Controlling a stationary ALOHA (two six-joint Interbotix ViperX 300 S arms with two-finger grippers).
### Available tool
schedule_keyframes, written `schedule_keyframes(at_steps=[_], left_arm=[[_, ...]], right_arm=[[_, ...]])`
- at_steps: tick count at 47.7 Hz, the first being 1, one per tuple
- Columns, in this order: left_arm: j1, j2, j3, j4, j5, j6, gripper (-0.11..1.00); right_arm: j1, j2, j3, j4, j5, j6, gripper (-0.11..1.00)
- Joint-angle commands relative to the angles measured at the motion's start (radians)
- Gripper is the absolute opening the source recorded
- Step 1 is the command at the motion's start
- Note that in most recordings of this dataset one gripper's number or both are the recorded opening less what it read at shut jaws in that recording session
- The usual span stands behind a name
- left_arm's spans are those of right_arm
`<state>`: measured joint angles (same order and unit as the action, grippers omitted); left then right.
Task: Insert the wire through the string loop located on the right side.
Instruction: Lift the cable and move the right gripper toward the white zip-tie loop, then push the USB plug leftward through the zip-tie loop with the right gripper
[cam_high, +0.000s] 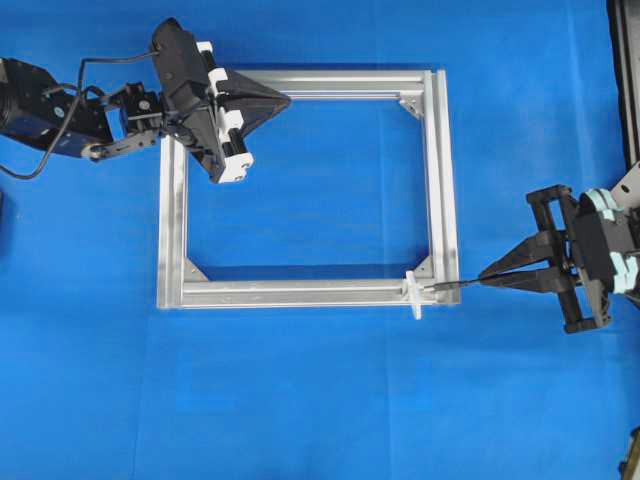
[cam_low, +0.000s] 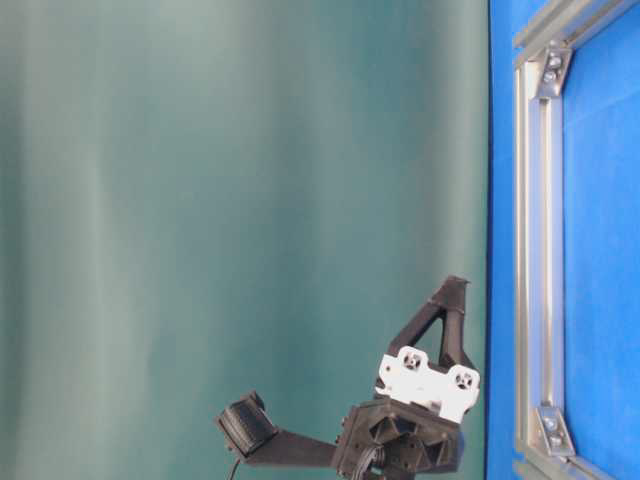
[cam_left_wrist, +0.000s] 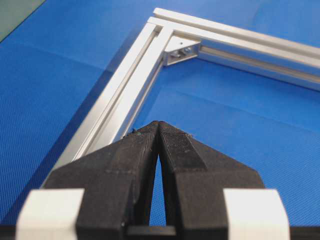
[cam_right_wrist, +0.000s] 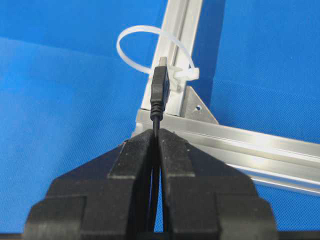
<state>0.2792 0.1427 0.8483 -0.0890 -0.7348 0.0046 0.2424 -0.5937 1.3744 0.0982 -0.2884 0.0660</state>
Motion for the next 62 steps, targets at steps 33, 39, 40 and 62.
schedule_keyframes(at_steps=[33,39,40,62], left_arm=[[0.000,-0.031,-0.006,0.003,-0.005,0.000,0.00],[0.000,-0.031,-0.006,0.003,-0.005,0.000,0.00],[0.000,-0.031,-0.006,0.003,-0.005,0.000,0.00],[0.000,-0.031,-0.006,0.003,-0.005,0.000,0.00]], right_arm=[[-0.002,0.000,-0.011,-0.002,-0.015,-0.002,-0.03],[-0.002,0.000,-0.011,0.000,-0.017,-0.002,-0.03],[-0.002,0.000,-0.011,-0.002,-0.018,-0.002,-0.03],[-0.002,0.098,-0.034,-0.002,-0.106,0.002,-0.03]])
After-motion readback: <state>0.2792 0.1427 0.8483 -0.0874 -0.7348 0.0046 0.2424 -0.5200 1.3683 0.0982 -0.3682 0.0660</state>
